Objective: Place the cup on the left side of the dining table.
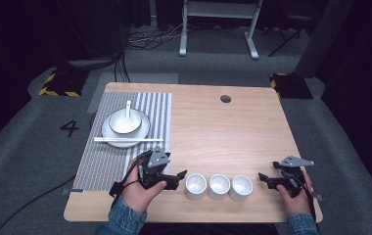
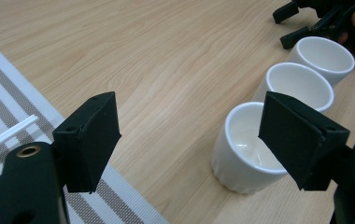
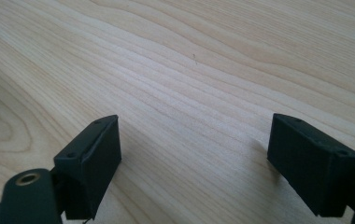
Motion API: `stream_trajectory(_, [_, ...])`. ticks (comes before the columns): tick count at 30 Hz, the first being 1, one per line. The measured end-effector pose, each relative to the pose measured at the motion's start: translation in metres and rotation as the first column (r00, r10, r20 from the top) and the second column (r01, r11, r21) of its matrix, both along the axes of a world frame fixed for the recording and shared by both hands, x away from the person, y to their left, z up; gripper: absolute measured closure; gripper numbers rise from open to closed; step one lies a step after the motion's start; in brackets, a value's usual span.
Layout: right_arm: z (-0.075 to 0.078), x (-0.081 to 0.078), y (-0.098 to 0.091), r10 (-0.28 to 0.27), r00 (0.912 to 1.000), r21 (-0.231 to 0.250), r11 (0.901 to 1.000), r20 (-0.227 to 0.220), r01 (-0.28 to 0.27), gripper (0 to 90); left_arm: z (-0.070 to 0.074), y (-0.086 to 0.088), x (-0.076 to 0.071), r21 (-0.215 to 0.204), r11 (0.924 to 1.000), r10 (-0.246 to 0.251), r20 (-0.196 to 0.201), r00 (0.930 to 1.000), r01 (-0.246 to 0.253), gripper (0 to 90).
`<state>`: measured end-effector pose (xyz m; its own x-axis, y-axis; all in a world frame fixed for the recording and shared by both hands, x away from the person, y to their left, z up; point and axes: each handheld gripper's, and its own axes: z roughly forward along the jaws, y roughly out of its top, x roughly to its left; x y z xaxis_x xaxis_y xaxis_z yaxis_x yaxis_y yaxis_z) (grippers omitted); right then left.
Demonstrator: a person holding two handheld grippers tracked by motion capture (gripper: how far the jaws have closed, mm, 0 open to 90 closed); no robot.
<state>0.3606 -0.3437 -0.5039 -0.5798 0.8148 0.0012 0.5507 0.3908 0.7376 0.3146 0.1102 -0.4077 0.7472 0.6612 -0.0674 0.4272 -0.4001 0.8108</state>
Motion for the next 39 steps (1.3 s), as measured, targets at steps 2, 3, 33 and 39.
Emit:
stream_trajectory(2, [0.0,0.0,0.0,0.0,1.0,-0.001,1.0,0.0,0.0,17.5,-0.001,-0.002,-0.001,-0.01,0.9999,0.003,-0.01,0.9999,-0.003,20.2])
stream_trajectory(3, [0.0,0.0,0.0,0.0,1.0,0.0,1.0,0.0,0.0,17.5,-0.003,-0.005,-0.002,-0.017,0.9998,0.005,-0.012,0.9999,-0.005,20.1])
stream_trajectory(33, [0.0,0.0,0.0,0.0,1.0,-0.001,1.0,0.0,0.0,17.5,-0.042,-0.054,-0.013,-0.022,0.9944,-0.105,-0.073,0.9918,0.103,18.3])
stream_trajectory(39, [0.0,0.0,0.0,0.0,1.0,-0.001,1.0,0.0,0.0,17.5,-0.051,-0.059,-0.012,0.006,0.9949,-0.1,-0.071,0.9924,0.101,18.3])
